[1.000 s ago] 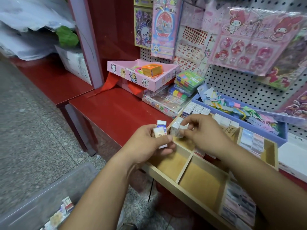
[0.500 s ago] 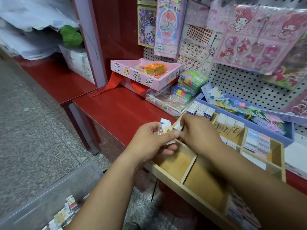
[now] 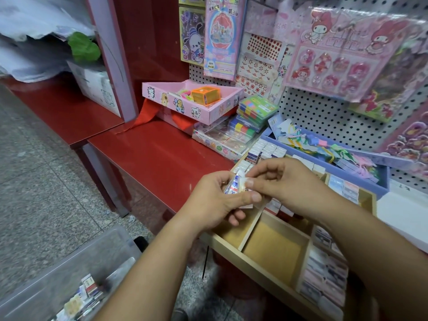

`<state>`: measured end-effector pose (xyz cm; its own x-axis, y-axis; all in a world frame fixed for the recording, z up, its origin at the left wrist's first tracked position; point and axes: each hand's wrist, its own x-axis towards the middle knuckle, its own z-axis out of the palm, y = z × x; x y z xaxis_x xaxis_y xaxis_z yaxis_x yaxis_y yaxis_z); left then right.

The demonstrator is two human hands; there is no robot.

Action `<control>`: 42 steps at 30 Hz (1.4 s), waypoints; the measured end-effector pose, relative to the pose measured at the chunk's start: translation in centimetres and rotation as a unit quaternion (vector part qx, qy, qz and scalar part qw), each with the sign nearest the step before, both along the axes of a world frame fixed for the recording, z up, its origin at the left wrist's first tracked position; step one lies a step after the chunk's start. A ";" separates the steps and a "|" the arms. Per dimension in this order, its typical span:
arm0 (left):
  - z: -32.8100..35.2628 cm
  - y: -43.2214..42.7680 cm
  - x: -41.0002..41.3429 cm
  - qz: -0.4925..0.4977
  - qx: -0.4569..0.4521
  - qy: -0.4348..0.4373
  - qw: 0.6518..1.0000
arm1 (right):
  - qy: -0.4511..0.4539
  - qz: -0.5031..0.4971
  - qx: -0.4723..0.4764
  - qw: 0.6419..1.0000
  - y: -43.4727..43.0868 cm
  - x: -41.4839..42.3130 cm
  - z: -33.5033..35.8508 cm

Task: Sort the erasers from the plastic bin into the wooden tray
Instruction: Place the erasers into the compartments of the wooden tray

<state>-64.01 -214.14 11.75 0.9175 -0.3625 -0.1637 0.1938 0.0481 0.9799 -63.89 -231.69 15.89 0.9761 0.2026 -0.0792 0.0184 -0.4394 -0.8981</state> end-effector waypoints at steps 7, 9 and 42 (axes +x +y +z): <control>-0.4 -0.5 0.3 0.034 -0.062 0.033 0.997 | -0.109 -0.239 -0.122 0.957 -6.2 1.0 -0.1; -0.6 -0.6 0.5 0.043 -0.059 0.038 0.997 | -0.109 -0.249 -0.168 0.948 -7.7 1.5 -0.6; -1.1 -0.9 0.4 0.050 0.001 -0.041 0.998 | -0.057 -0.044 -0.077 0.994 -0.4 0.8 -1.1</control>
<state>-63.59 -214.99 10.68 0.9592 -0.2687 -0.0880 0.1082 0.0614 0.9922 -63.08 -232.13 14.83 0.9938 0.1110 0.0092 0.0718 -0.5756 -0.8145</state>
